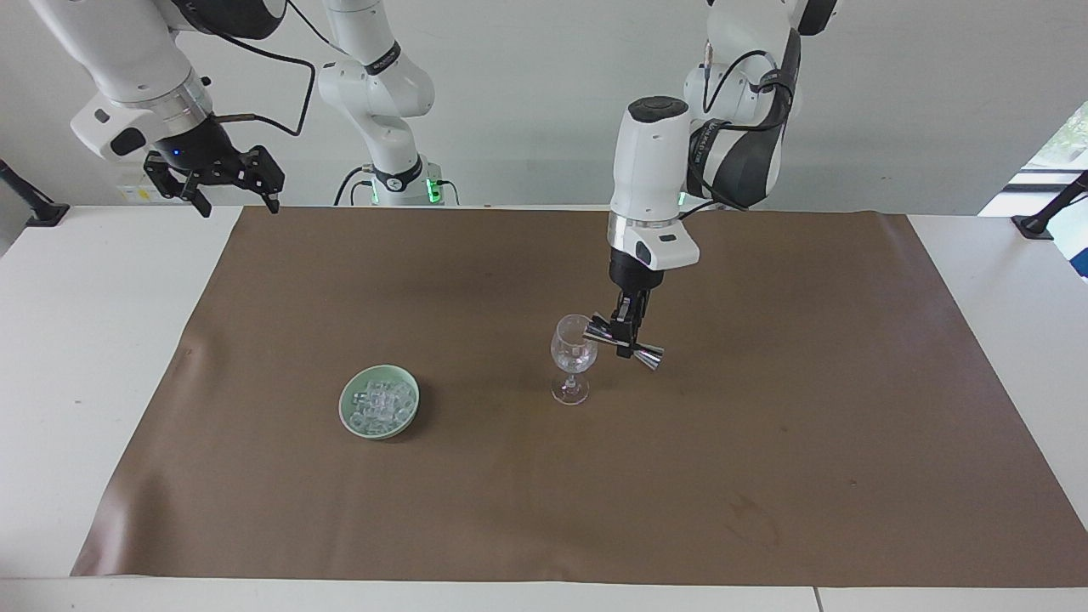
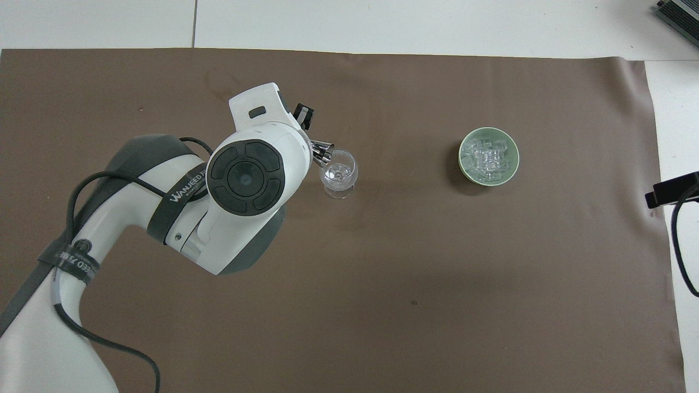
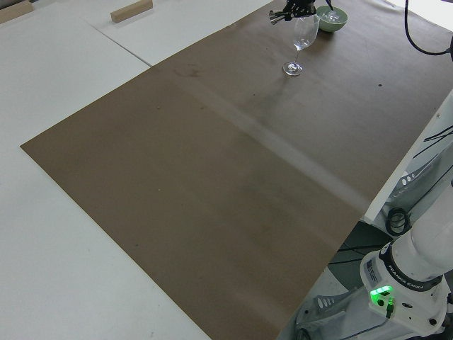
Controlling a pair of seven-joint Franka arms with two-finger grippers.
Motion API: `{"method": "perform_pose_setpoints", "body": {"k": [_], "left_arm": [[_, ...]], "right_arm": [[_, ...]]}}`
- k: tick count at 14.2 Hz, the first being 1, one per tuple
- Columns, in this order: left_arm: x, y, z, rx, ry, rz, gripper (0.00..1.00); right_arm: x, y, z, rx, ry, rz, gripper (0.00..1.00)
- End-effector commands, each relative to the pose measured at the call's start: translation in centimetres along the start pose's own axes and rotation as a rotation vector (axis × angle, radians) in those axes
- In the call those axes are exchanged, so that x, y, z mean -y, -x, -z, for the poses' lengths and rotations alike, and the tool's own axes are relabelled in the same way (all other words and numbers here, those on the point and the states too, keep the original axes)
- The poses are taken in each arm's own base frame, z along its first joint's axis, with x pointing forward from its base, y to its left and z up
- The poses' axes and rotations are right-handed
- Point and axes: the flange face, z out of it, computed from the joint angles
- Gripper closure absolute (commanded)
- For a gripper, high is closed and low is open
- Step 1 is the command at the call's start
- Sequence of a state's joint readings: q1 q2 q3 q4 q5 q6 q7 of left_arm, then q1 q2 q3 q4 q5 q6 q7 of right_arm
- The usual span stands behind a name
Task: Pour wine and add ice with both arms
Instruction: 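Tip the shot cup further over the clear cup with the left gripper, then hold the silver shot cup tipped over the clear cup with the left gripper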
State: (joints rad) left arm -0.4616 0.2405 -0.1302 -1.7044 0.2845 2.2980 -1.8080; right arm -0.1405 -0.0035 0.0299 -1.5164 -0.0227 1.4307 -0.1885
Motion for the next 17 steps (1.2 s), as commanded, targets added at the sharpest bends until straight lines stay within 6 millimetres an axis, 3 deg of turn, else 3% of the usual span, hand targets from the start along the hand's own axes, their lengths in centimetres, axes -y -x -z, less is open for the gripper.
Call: {"method": "perform_pose_setpoints", "body": {"k": [1, 17], "left_arm": [[-0.5, 0.3, 0.3, -0.027, -0.012, -0.01, 1.0], [-0.4, 1.5, 0.5, -0.02, -0.012, -0.025, 1.0]], "right_arm": [[0.2, 0.4, 0.0, -0.005, -0.012, 0.004, 0.0], [0.2, 0.4, 0.0, -0.005, -0.012, 0.004, 0.0]]}}
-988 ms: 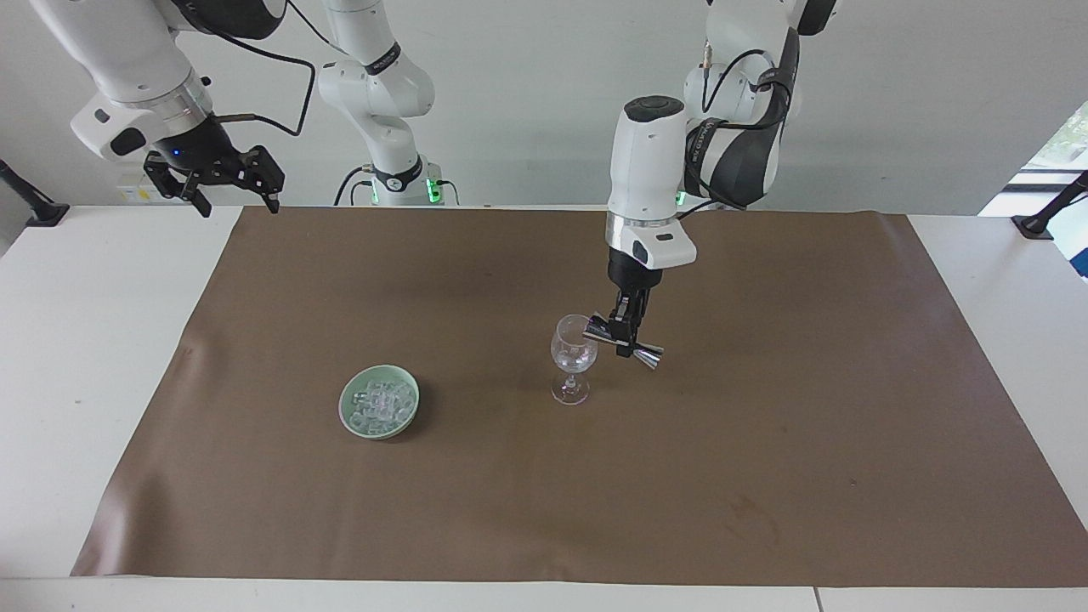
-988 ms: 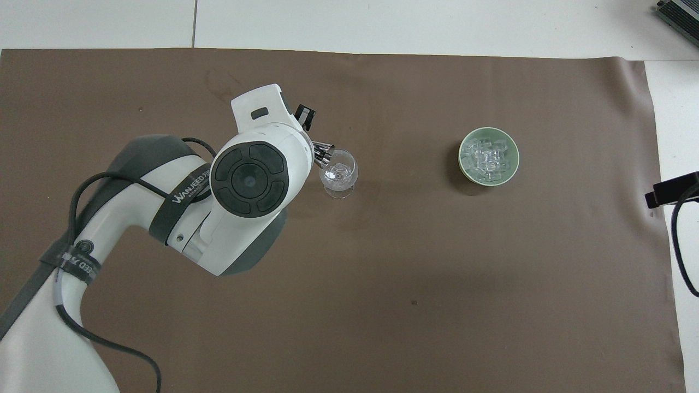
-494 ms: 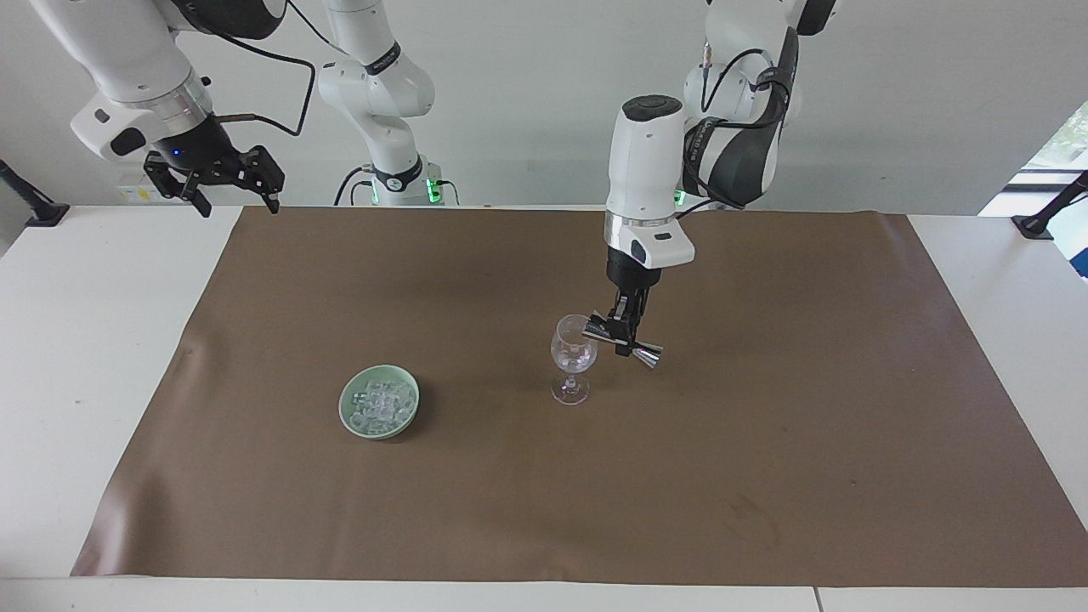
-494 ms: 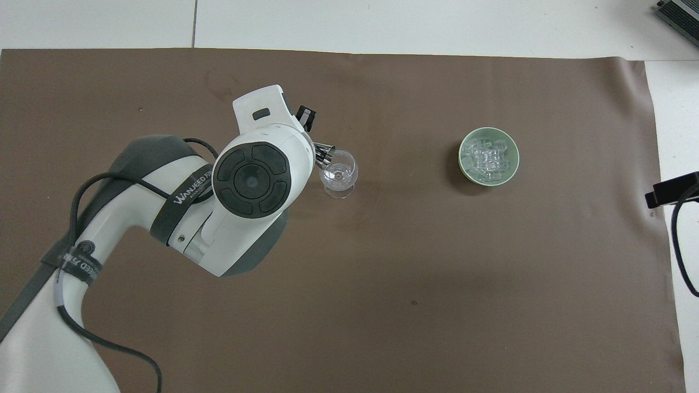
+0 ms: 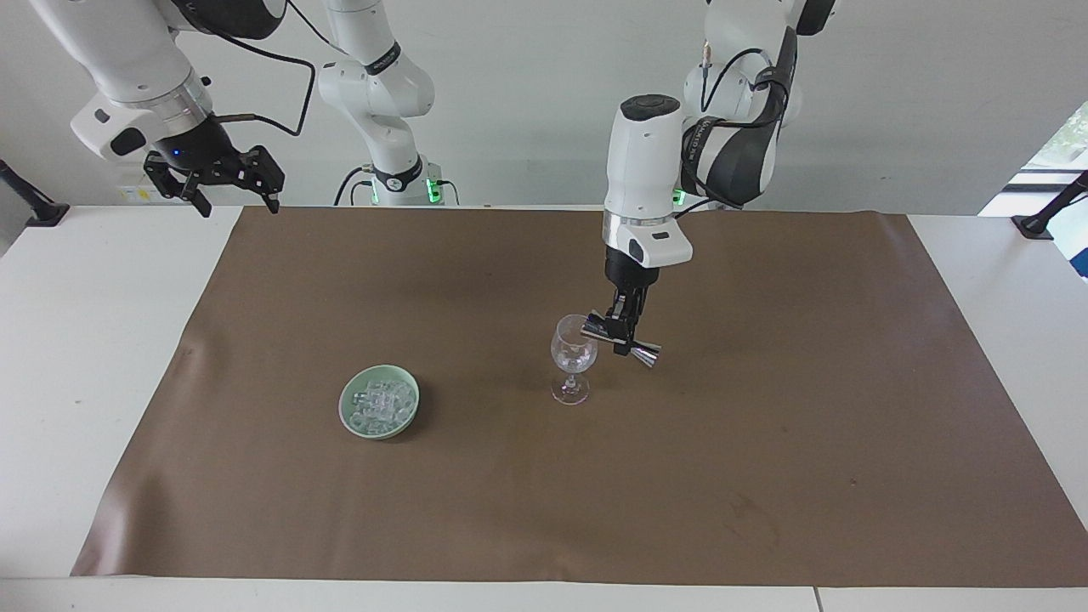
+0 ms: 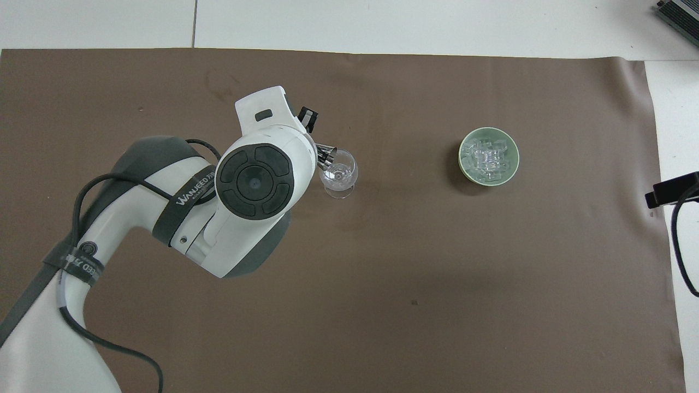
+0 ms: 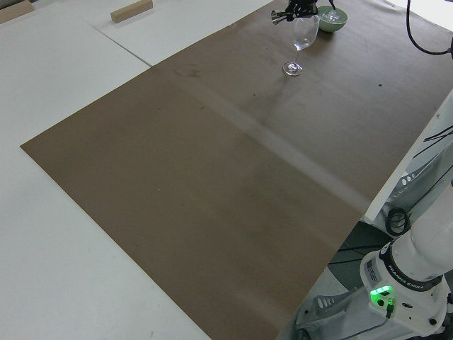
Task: Pour wine and add ice with both arms
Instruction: 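Hold the silver shot cup tipped over the clear cup with the left gripper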
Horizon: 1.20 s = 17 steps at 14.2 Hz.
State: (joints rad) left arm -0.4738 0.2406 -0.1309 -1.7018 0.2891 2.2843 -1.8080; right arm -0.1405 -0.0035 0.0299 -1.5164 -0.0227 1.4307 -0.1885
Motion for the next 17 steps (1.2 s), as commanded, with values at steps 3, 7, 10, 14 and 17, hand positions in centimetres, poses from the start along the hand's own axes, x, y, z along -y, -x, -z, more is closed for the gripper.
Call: {"method": "perform_pose_setpoints", "body": {"k": [3, 7, 10, 14, 17], "left_arm": [[-0.5, 0.7, 0.3, -0.019, -0.004, -0.011, 1.0], [-0.5, 0.6, 0.3, -0.02, -0.004, -0.012, 1.0], [-0.5, 0.6, 0.3, -0.02, -0.004, -0.012, 1.0], [-0.5, 0.3, 0.3, -0.019, -0.003, -0.006, 1.0], [-0.6, -0.3, 0.8, -0.008, 0.005, -0.019, 1.0]], "right_arm": [[0.2, 0.4, 0.0, -0.005, -0.012, 0.004, 0.0], [0.2, 0.4, 0.0, -0.005, -0.012, 0.004, 0.0], [0.2, 0.4, 0.0, -0.003, -0.013, 0.004, 0.0], [0.2, 0.4, 0.0, -0.003, -0.013, 0.004, 0.0], [0.2, 0.4, 0.0, -0.005, -0.012, 0.004, 0.0]]}}
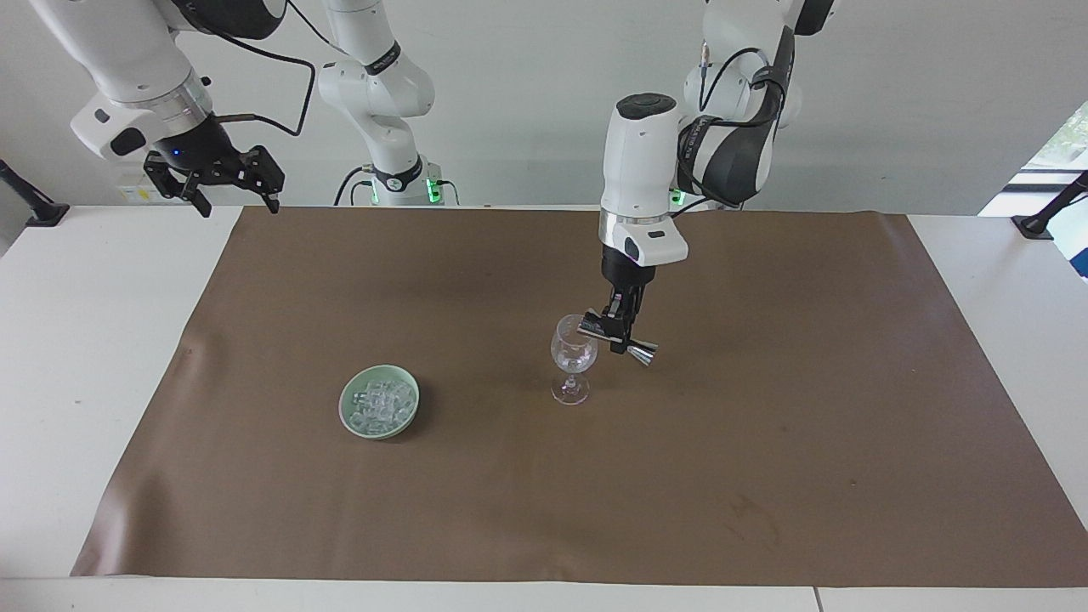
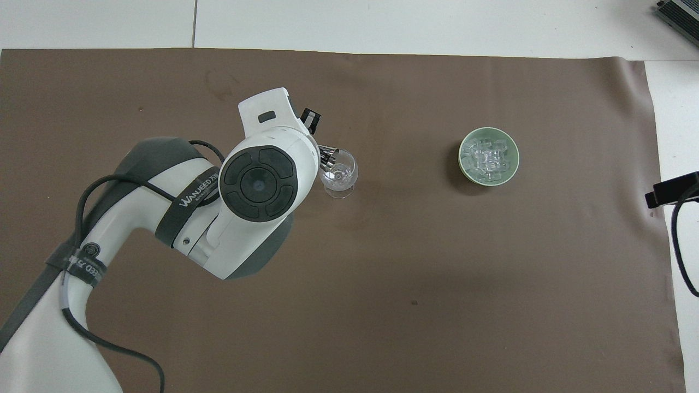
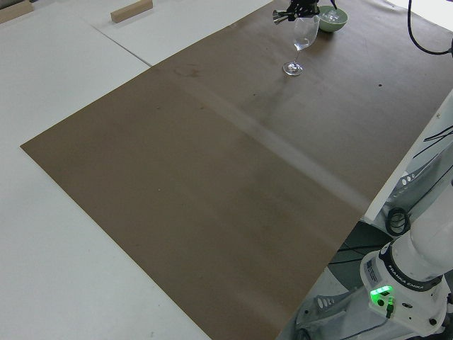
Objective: Pour wine and add ice with both arms
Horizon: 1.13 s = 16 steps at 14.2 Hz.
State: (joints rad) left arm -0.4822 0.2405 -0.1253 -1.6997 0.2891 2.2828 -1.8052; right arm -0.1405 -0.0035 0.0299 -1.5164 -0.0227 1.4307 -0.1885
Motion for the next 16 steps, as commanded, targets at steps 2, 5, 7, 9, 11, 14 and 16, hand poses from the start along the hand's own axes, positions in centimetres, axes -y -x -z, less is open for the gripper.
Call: {"method": "perform_pose_setpoints", "body": {"k": [2, 5, 7, 9, 11, 14, 16], "left_arm": [[-0.6, -2.5, 0.9, 0.038, -0.008, 0.055, 1.0], [-0.6, -4.1, 1.7, 0.164, -0.02, 0.164, 1.0], [-0.3, -5.6, 1.8, 0.217, -0.033, 0.224, 1.0], [0.1, -7.6, 1.7, 0.291, -0.06, 0.291, 1.0], [0.5, -9.8, 1.6, 0.37, -0.081, 0.354, 1.0], [1.6, -13.1, 1.0, 0.473, -0.123, 0.409, 1.0], [2.7, -15.7, 0.5, 0.543, -0.133, 0.487, 1.0]], "right_arm": [[0.2, 0.4, 0.0, -0.003, -0.013, 0.004, 0.0], [0.2, 0.4, 0.0, -0.005, -0.012, 0.004, 0.0], [0.2, 0.4, 0.0, -0.005, -0.012, 0.004, 0.0], [0.2, 0.4, 0.0, -0.005, -0.012, 0.005, 0.0], [0.2, 0.4, 0.0, -0.005, -0.012, 0.005, 0.0], [0.6, 0.3, 0.0, -0.005, -0.012, 0.008, 0.0], [0.7, -0.2, -0.4, -0.04, -0.011, 0.012, 0.0]]}}
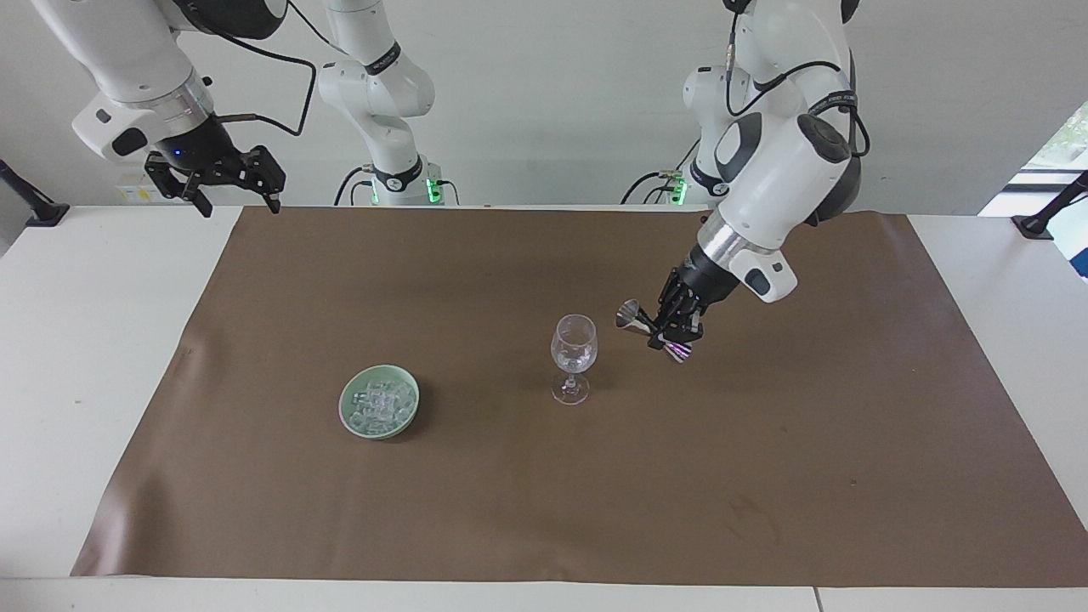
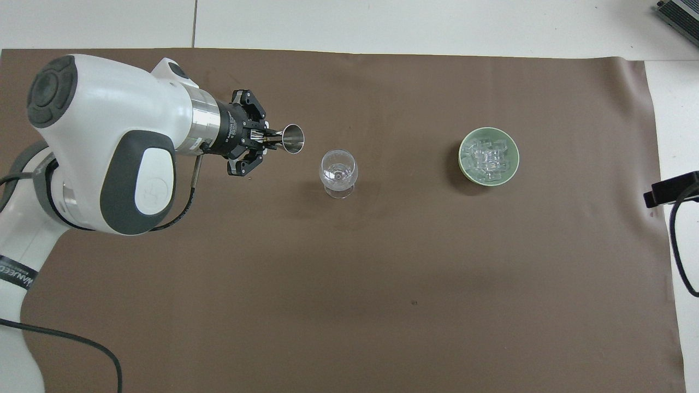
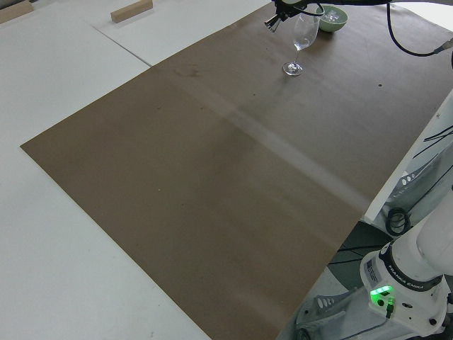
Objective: Pour wine and add ice with both arms
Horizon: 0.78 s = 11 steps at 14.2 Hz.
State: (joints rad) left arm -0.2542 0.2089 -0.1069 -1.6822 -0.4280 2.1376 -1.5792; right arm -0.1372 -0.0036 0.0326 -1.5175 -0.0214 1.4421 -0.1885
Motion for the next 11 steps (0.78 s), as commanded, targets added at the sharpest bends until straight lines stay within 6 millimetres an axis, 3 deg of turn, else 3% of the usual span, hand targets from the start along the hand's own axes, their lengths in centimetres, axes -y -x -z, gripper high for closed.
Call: {"method": "perform_pose_setpoints", "body": {"k": [1, 3, 5, 6, 9, 11], "left_arm": [[0.7, -3.9, 1.7, 0.1, -0.013, 0.101, 1.0], [1.1, -6.5, 1.9, 0.174, -0.031, 0.161, 1.0], [1.3, -10.0, 2.3, 0.248, -0.039, 0.215, 1.0], [1.6, -11.8, 2.5, 0.282, -0.041, 0.229, 1.0], [2.8, -18.3, 3.2, 0.391, -0.026, 0.305, 1.0], [3.9, -21.5, 3.2, 0.42, -0.007, 0.359, 1.0]], "right_arm": [[1.4, -0.1, -0.9, -0.048, -0.007, 0.022, 0.0], [3.9, -0.6, -2.7, -0.098, 0.003, 0.054, 0.0], [5.2, -1.9, -5.7, -0.106, -0.002, 0.002, 0.0], [6.9, -2.9, -7.7, -0.114, -0.003, -0.002, 0.0], [7.5, -5.9, -13.9, -0.143, -0.009, -0.047, 0.0], [8.5, -8.2, -17.0, -0.177, -0.013, -0.056, 0.0]]}}
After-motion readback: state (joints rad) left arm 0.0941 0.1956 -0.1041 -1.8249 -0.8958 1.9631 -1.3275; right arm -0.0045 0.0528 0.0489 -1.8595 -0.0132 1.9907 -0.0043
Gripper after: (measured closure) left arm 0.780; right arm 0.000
